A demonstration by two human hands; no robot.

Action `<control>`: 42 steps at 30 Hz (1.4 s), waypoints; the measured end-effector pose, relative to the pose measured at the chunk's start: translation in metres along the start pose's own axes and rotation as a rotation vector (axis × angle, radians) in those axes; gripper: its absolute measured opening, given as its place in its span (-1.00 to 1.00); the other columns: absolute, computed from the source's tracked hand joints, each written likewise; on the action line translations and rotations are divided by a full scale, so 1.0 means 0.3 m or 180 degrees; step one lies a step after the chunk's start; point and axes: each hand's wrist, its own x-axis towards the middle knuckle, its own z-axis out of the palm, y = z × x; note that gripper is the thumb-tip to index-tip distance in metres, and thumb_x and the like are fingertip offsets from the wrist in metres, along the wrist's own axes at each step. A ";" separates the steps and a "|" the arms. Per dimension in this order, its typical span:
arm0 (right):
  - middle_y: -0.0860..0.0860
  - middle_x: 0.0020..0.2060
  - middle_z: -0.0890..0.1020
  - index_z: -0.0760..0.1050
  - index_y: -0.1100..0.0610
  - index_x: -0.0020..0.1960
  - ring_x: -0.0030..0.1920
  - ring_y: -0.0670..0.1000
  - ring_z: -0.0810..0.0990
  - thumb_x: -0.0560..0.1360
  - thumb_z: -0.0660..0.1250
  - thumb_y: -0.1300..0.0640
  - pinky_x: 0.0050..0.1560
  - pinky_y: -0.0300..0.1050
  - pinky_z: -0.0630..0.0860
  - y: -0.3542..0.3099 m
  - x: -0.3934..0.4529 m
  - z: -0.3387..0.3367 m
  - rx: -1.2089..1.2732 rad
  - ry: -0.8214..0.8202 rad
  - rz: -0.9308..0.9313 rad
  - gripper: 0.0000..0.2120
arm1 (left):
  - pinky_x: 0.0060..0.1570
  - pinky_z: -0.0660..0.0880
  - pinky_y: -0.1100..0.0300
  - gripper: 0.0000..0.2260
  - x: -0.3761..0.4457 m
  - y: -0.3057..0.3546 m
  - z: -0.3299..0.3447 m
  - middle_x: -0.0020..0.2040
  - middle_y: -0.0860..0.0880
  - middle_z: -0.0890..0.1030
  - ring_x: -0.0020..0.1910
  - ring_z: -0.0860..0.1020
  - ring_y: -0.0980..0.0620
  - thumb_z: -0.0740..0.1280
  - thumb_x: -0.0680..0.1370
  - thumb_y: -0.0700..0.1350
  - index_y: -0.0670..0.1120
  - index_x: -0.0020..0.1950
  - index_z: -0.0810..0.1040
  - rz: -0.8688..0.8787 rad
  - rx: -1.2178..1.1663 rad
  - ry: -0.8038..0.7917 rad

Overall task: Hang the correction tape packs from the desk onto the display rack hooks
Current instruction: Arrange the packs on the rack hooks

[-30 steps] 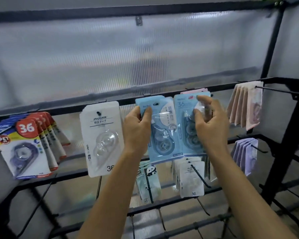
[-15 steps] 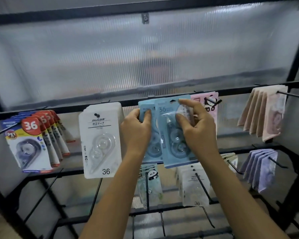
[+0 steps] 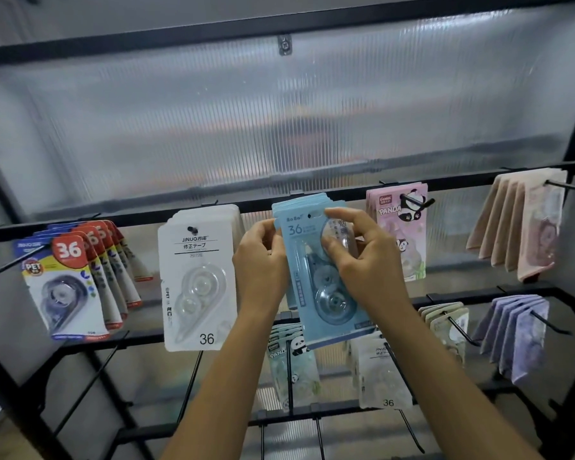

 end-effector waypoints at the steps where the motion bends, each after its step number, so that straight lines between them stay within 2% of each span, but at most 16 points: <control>1: 0.01 -0.03 0.63 0.48 -0.09 0.14 -0.15 0.16 0.65 0.52 0.35 0.16 -0.26 0.13 0.61 0.000 0.001 0.003 0.0015 -0.0015 0.0006 -0.75 | -0.24 0.57 0.26 -0.88 -0.001 -0.002 -0.001 -0.18 0.10 0.64 -0.19 0.62 0.14 0.30 0.58 -0.16 0.06 -0.06 0.55 -0.0018 -0.0066 0.0013; 4: 0.01 -0.05 0.63 0.48 -0.09 0.14 -0.13 0.09 0.65 0.52 0.35 0.16 -0.21 0.09 0.62 0.003 0.004 0.011 0.0039 -0.0051 0.0027 -0.76 | -0.32 0.54 0.32 -0.83 -0.008 -0.006 -0.005 -0.20 0.10 0.63 -0.25 0.62 0.20 0.27 0.59 -0.16 0.12 -0.06 0.49 -0.0134 -0.0299 0.0087; 7: 0.05 -0.06 0.63 0.49 -0.09 0.15 -0.22 -0.02 0.61 0.52 0.35 0.14 -0.27 -0.10 0.60 0.018 0.008 0.019 -0.0142 -0.0040 -0.0010 -0.75 | -0.23 0.58 0.18 -0.85 -0.018 -0.018 -0.003 -0.13 0.07 0.63 -0.18 0.63 0.14 0.18 0.63 -0.15 0.09 -0.01 0.47 -0.0299 -0.0362 0.0145; 8: 0.07 -0.06 0.63 0.49 -0.09 0.16 -0.22 0.02 0.62 0.52 0.35 0.14 -0.26 -0.05 0.60 0.025 0.008 0.024 -0.0201 -0.0040 -0.0010 -0.74 | -0.21 0.58 0.18 -0.84 -0.024 -0.022 -0.002 -0.12 0.07 0.63 -0.17 0.63 0.13 0.15 0.64 -0.13 0.09 -0.01 0.47 -0.0367 -0.0431 0.0151; 10: 0.10 -0.08 0.62 0.49 -0.07 0.17 -0.18 0.11 0.63 0.52 0.36 0.15 -0.24 0.08 0.59 0.035 0.003 0.040 -0.0256 0.0005 -0.0040 -0.74 | -0.26 0.54 0.29 -0.85 -0.036 -0.028 -0.001 -0.16 0.10 0.62 -0.20 0.62 0.20 0.14 0.65 -0.09 0.09 -0.02 0.47 -0.0416 -0.0485 0.0175; 12: 0.10 -0.11 0.60 0.50 0.00 0.19 -0.20 0.10 0.61 0.50 0.38 0.18 -0.24 0.07 0.58 0.044 -0.004 0.061 -0.0425 0.0179 -0.0225 -0.73 | -0.34 0.49 0.39 -0.90 -0.049 -0.027 -0.002 -0.17 0.12 0.60 -0.22 0.59 0.29 0.18 0.64 -0.06 0.10 -0.03 0.46 -0.0366 -0.0424 0.0140; 15: 0.10 -0.11 0.57 0.50 0.09 0.23 -0.20 0.05 0.58 0.49 0.39 0.21 -0.21 -0.03 0.59 0.054 -0.014 0.085 -0.0638 0.0380 -0.0380 -0.69 | -0.34 0.50 0.40 -0.97 -0.071 -0.021 0.000 -0.11 0.11 0.60 -0.17 0.59 0.30 0.25 0.61 -0.04 0.07 0.04 0.45 -0.0327 -0.0372 0.0046; 17: 0.06 -0.08 0.52 0.50 0.09 0.26 -0.15 0.01 0.55 0.49 0.39 0.24 -0.16 -0.13 0.58 0.065 -0.029 0.091 -0.0637 0.0438 -0.0410 -0.65 | -0.26 0.54 0.37 -0.90 -0.086 -0.014 0.002 -0.02 0.06 0.60 -0.07 0.61 0.22 0.29 0.60 -0.07 0.02 0.10 0.44 -0.0243 -0.0255 0.0087; 20: 0.05 0.01 0.45 0.52 0.13 0.24 -0.02 0.00 0.51 0.47 0.39 0.28 -0.05 -0.16 0.58 0.081 -0.060 0.085 -0.0557 0.0563 -0.0447 -0.65 | 0.02 0.58 0.20 -0.77 -0.114 -0.006 0.007 0.15 -0.01 0.54 0.14 0.55 0.05 0.33 0.57 -0.09 -0.03 0.20 0.41 -0.0165 0.0001 0.0175; 23: 0.15 0.11 0.46 0.52 0.17 0.24 0.11 0.05 0.49 0.46 0.40 0.29 0.07 -0.07 0.58 0.088 -0.085 0.068 -0.0583 0.0631 -0.0443 -0.65 | 0.15 0.47 0.35 -0.59 -0.150 0.003 0.013 0.29 -0.02 0.46 0.28 0.44 0.08 0.34 0.56 -0.08 -0.13 0.38 0.36 -0.0056 0.0290 0.0307; 25: 0.16 0.15 0.48 0.53 0.18 0.23 0.18 0.07 0.46 0.44 0.42 0.29 0.16 -0.05 0.52 0.088 -0.104 0.060 -0.0634 0.0646 -0.0493 -0.64 | 0.22 0.46 0.26 -0.55 -0.176 0.009 0.016 0.32 0.00 0.43 0.30 0.41 0.09 0.34 0.56 -0.10 -0.13 0.42 0.33 0.0008 0.0476 0.0382; 27: 0.14 0.15 0.51 0.54 0.19 0.22 0.18 0.09 0.47 0.43 0.41 0.29 0.21 -0.14 0.43 0.087 -0.131 0.060 -0.0705 0.0639 -0.0627 -0.65 | 0.27 0.43 0.14 -0.57 -0.208 0.011 0.017 0.31 0.04 0.42 0.29 0.42 0.09 0.34 0.56 -0.13 -0.12 0.41 0.34 0.0055 0.0631 0.0408; 30: 0.13 0.13 0.57 0.56 0.21 0.19 0.16 0.11 0.50 0.44 0.39 0.29 0.22 -0.26 0.33 0.076 -0.189 0.079 -0.0699 0.0505 -0.0797 -0.68 | 0.26 0.37 0.27 -0.62 -0.271 0.016 -0.002 0.22 0.06 0.44 0.23 0.42 0.13 0.34 0.55 -0.20 -0.15 0.36 0.40 0.0271 0.0910 0.0432; 35: 0.11 0.14 0.60 0.56 0.23 0.21 0.18 0.10 0.53 0.42 0.37 0.39 0.27 -0.19 0.36 0.035 -0.309 0.147 -0.0622 0.0046 -0.0857 -0.64 | 0.30 0.35 0.20 -0.68 -0.383 0.008 -0.116 0.23 -0.12 0.53 0.24 0.48 -0.03 0.32 0.52 -0.32 -0.22 0.28 0.50 0.0495 0.1607 0.0420; 39: 0.11 0.17 0.59 0.54 0.22 0.24 0.22 0.10 0.52 0.42 0.36 0.43 0.32 -0.13 0.36 -0.032 -0.419 0.237 -0.0493 -0.0370 -0.0996 -0.59 | 0.29 0.25 0.39 -0.63 -0.465 0.001 -0.296 0.20 -0.11 0.56 0.20 0.47 0.00 0.35 0.46 -0.36 -0.20 0.27 0.53 0.0565 0.2088 0.0568; 42: 0.11 0.20 0.57 0.52 0.22 0.25 0.26 0.12 0.49 0.40 0.35 0.45 0.34 0.00 0.37 -0.123 -0.525 0.342 -0.0277 -0.0764 -0.1050 -0.56 | 0.30 0.24 0.34 -0.61 -0.532 -0.006 -0.475 0.20 -0.13 0.56 0.21 0.49 -0.06 0.38 0.44 -0.35 -0.20 0.27 0.54 0.0359 0.2426 0.0717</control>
